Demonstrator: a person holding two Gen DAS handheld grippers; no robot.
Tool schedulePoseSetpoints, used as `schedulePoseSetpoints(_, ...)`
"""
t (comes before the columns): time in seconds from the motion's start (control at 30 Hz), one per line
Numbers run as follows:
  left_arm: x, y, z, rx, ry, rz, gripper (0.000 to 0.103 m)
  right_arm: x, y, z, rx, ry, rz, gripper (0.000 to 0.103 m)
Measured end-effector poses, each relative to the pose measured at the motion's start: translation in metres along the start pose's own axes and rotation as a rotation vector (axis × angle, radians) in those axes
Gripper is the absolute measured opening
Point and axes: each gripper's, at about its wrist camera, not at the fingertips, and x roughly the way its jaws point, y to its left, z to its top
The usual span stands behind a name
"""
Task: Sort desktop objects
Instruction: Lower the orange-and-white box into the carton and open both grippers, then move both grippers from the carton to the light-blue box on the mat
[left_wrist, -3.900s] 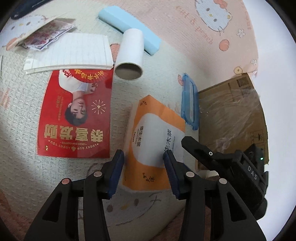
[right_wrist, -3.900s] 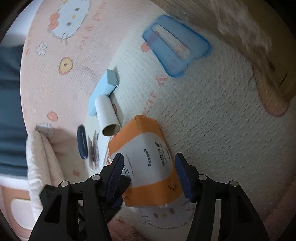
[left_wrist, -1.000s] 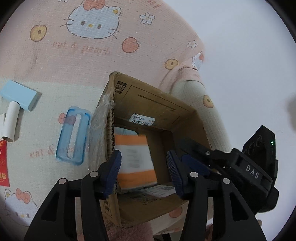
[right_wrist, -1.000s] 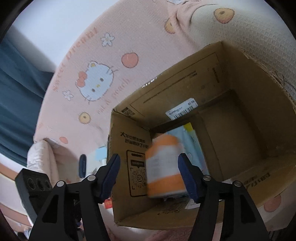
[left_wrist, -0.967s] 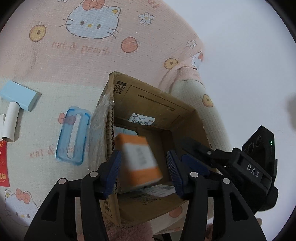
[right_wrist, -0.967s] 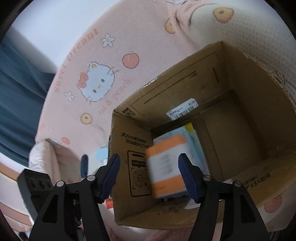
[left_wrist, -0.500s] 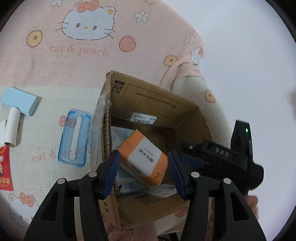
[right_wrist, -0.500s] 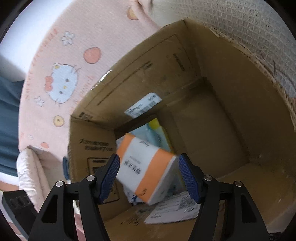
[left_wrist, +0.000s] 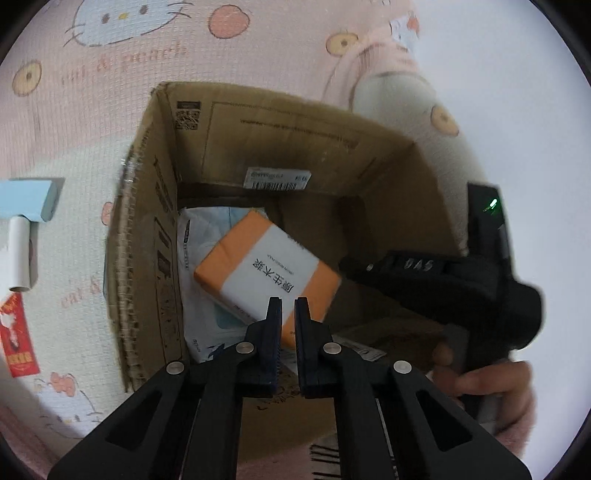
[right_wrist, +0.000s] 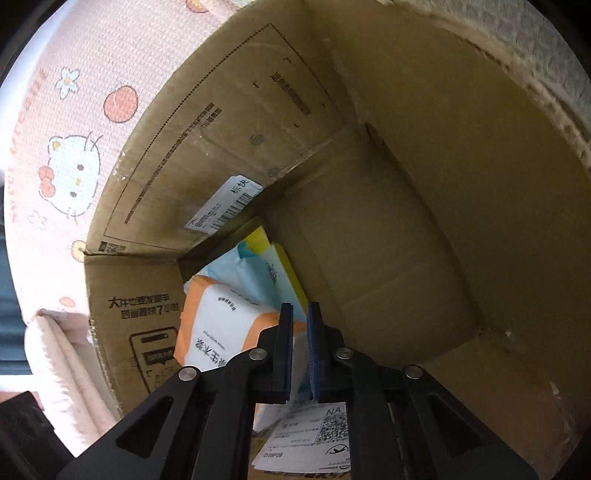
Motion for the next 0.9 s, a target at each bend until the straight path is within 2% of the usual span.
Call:
schedulePoseSetpoints(0.13, 0.006, -0.002, -0.005, 0.000, 0.031, 0.012, 0.008, 0.003, -0.001, 0.000, 0.008, 0.031, -0.006, 0.006)
schedulePoseSetpoints(0.37, -0.011, 0.012, -0.010, -0.036, 0.006, 0.018, 0.008, 0.011, 0.021, -0.024, -0.085, 0.105, -0.001, 0.006)
schedulePoseSetpoints(0.43, -0.018, 0.017, -0.011, -0.053, 0.000, 0.020, 0.008, 0.011, 0.029, -0.030, -0.107, 0.125, 0.035, 0.006)
schedulePoseSetpoints(0.47, -0.022, 0.020, -0.012, -0.064, -0.009, 0.012, 0.008, 0.010, 0.033, -0.033, -0.110, 0.131, 0.046, 0.006)
schedulePoseSetpoints(0.53, -0.033, 0.025, -0.014, -0.077, -0.041, 0.001, 0.008, 0.001, 0.039, -0.037, -0.119, 0.089, 0.011, 0.006)
schedulePoseSetpoints(0.6, -0.045, 0.029, -0.015, -0.092, -0.080, 0.002, 0.014, -0.015, 0.045, -0.044, -0.148, 0.033, -0.006, 0.006)
schedulePoseSetpoints(0.67, -0.056, 0.033, -0.015, -0.105, -0.110, -0.016, 0.037, -0.028, 0.050, -0.050, -0.146, 0.024, 0.049, 0.006)
schedulePoseSetpoints(0.73, -0.068, 0.036, -0.017, -0.111, -0.143, -0.056, 0.040, -0.038, 0.055, -0.056, -0.143, -0.006, 0.039, 0.006)
schedulePoseSetpoints(0.77, -0.075, 0.037, -0.019, -0.110, -0.160, -0.069, 0.042, -0.046, 0.059, -0.060, -0.159, -0.044, -0.023, 0.006)
schedulePoseSetpoints(0.83, -0.085, 0.038, -0.021, -0.093, -0.192, -0.067, 0.051, -0.056, 0.065, -0.065, -0.183, -0.081, -0.072, 0.008)
schedulePoseSetpoints(0.9, -0.091, 0.037, -0.023, -0.074, -0.214, -0.052, 0.053, -0.067, 0.074, -0.073, -0.200, -0.097, -0.071, 0.015)
